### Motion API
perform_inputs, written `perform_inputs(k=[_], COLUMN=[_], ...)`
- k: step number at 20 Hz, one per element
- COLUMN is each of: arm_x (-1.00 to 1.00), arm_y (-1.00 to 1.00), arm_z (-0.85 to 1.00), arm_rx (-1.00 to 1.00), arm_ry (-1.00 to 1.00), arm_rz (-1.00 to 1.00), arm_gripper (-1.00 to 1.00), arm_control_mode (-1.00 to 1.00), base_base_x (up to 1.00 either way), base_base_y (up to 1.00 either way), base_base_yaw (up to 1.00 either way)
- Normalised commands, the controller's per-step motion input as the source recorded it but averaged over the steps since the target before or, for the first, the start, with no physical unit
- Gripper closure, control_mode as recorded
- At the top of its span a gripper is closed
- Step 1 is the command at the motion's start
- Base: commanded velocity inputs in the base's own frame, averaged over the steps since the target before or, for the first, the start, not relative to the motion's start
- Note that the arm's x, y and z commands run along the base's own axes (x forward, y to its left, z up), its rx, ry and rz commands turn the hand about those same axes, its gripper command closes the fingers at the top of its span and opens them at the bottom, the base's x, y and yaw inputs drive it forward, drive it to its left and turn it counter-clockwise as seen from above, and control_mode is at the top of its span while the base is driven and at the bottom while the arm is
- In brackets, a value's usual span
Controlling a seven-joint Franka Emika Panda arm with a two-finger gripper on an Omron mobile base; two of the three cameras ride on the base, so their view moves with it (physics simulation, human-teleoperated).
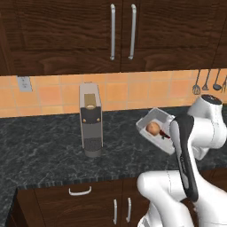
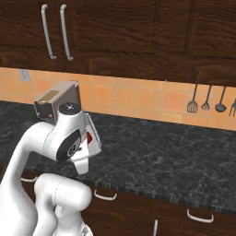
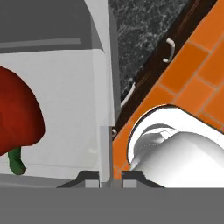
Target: Take the meat container that has the fish and place it on the second highest rack of the freezer. Then take the vegetable container that has the bell pepper and onion and place it on the highest rack of the freezer.
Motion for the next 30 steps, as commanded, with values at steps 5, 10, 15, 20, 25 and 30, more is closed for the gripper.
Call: perform_inputs(k=[5, 10, 15, 20, 25, 30], arm_x=[-0.14, -0.56, -0.66, -0.44, -0.05, 0.0], arm_y=[-0.01, -0.11, -0.03, -0.05, -0.02, 0.0], arm_z=[1.0, 0.71, 0.44, 0.02, -0.02, 0.0], arm_rx=[-0.12, -0.12, -0.15, -0.04, 0.0, 0.0], arm_ry=[-0.06, -0.14, -0.17, -0.03, 0.0, 0.0], arm_rz=[0.73, 0.73, 0.38, 0.1, 0.04, 0.0], arm_gripper=[1.0, 1.0, 1.0, 1.0, 1.0, 1.0], arm_control_mode=[-1.0, -1.0, -1.0, -1.0, -1.0, 1.0], base_base_x=[0.0, 0.0, 0.0, 0.0, 0.0, -0.04], base_base_y=[0.0, 0.0, 0.0, 0.0, 0.0, 0.0], base_base_yaw=[0.0, 0.0, 0.0, 0.0, 0.0, -0.03])
